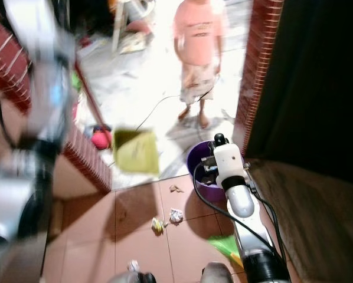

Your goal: Sweep floor

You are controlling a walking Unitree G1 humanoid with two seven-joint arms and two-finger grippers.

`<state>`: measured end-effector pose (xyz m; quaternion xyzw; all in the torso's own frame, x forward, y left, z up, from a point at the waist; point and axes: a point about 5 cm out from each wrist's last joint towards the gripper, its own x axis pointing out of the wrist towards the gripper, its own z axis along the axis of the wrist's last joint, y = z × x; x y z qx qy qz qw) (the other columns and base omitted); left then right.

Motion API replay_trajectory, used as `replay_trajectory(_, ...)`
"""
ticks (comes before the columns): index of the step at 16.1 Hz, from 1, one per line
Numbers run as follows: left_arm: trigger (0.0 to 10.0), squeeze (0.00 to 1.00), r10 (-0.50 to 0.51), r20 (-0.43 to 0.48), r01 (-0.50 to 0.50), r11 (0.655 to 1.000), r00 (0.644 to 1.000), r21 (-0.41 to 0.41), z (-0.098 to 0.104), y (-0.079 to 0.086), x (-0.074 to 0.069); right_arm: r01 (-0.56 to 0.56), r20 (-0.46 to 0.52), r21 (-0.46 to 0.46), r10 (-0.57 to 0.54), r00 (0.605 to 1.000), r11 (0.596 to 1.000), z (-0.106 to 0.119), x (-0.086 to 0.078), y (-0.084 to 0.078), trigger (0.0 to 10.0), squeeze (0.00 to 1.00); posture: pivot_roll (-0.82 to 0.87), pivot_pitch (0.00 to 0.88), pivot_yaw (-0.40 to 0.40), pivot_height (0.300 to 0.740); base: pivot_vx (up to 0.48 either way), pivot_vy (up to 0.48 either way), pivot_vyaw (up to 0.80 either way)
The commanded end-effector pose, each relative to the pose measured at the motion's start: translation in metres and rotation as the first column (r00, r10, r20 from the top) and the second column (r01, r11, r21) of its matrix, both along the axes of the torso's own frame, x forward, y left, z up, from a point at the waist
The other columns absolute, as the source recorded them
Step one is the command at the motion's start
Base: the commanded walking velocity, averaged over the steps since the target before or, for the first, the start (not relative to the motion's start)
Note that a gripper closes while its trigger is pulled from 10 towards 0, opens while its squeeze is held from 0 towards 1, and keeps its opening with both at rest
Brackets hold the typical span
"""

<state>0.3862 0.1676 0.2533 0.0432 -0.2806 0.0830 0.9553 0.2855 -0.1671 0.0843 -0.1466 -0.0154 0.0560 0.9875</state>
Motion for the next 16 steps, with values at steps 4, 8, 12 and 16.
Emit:
replay_trajectory(4, 10.0, 0.0, -0.053, -0.1, 0.057, 0.997, 0.994, 0.045, -0.038, 0.004, -0.027, -0.029, -0.05, 0.023, 0.03, 0.998, 0.999, -0.006, 0.015, 0.003, 10.0, 0.0, -0.06, 0.0, 0.044, 0.74, 0.0, 0.0, 0.0)
replay_trajectory(8, 10.0, 0.0, -0.076, -0.187, 0.102, 0.986, 0.979, 0.134, -0.073, -0.007, -0.065, -0.061, -0.046, 0.103, 0.066, 0.997, 0.993, 0.0, 0.024, 0.008, 10.0, 0.0, -0.05, 0.0, 0.044, 0.74, 0.0, 0.0, 0.0)
replay_trajectory(12, 10.0, 0.0, -0.084, -0.233, 0.119, 0.983, 0.969, 0.14, -0.088, -0.008, -0.086, -0.089, -0.027, 0.108, 0.092, 0.995, 0.99, 0.005, 0.028, 0.011, 10.0, 0.0, -0.04, 0.0, 0.048, 0.74, 0.0, 0.0, 0.0)
replay_trajectory(16, 10.0, 0.0, -0.091, -0.315, 0.137, 0.983, 0.945, 0.126, -0.118, -0.019, -0.107, -0.116, -0.049, 0.142, 0.124, 0.991, 0.983, 0.001, 0.023, 0.013, 10.0, 0.0, -0.06, 0.0, 0.021, 0.74, 0.0, 0.0, 0.0)
